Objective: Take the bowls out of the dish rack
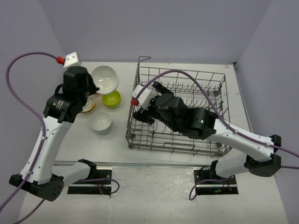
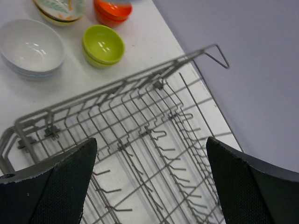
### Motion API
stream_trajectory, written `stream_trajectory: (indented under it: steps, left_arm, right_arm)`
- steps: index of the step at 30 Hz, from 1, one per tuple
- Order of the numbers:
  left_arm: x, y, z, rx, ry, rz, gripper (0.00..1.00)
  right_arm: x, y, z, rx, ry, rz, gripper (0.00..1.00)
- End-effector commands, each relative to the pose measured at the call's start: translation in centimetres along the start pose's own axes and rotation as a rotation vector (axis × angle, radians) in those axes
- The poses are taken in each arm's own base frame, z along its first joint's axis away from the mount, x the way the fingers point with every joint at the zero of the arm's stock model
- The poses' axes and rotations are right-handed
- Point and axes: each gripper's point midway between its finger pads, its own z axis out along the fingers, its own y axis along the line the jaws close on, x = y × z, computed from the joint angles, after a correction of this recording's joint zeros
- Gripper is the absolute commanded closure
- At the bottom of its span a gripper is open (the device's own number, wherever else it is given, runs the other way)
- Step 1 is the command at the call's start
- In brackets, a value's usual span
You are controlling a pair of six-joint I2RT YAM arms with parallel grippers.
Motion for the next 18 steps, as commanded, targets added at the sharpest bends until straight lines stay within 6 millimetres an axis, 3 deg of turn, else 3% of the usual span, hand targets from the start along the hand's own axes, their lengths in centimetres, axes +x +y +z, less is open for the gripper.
stream_trajectory:
  steps: [1, 2, 3, 5, 6, 9, 11, 14, 18]
  left_arm:
    - [-2.8, 8.1, 1.7, -0.208, -0.143, -0.203, 1.0]
    - [-1.9, 9.5, 2.4, -0.224, -0.125, -0.221, 1.0]
    - [0.6, 10.5, 3.2, -0.211, -0.072, -0.236, 1.0]
    - [1.2, 12.7, 3.3, -0.219, -0.087, -0.294, 1.0]
    - [3.1, 13.4, 3.8, -0.236, -0.052, -0.301, 1.0]
    - [5.6, 14.1, 4.3, -0.242, -0.026, -0.308, 1.0]
    - [6.7, 14.2, 4.5, -0.237, -0.012, -0.312, 1.0]
    - [10.4, 14.4, 5.8, -0.223, 0.059, -0.31, 1.0]
    - [12.7, 14.5, 7.0, -0.217, 0.125, -0.301, 1.0]
  right_arm:
    - [0.9, -4.8, -3.1, 0.228, -0.02, 0.17, 0.01]
    - [1.3, -5.1, -3.4, 0.256, -0.021, 0.225, 0.01]
    - [2.1, -5.6, -4.2, 0.286, -0.018, 0.258, 0.01]
    - [2.9, -6.5, -5.3, 0.342, -0.024, 0.346, 0.01]
    - [3.8, -6.3, -5.5, 0.345, -0.017, 0.364, 0.01]
    - [4.5, -7.3, -8.2, 0.347, -0.078, 0.472, 0.01]
    - [4.7, -7.1, -8.8, 0.327, -0.103, 0.532, 0.01]
    - [5.1, -6.5, -9.3, 0.289, -0.121, 0.559, 0.01]
    - [5.8, -5.9, -8.7, 0.273, -0.104, 0.558, 0.01]
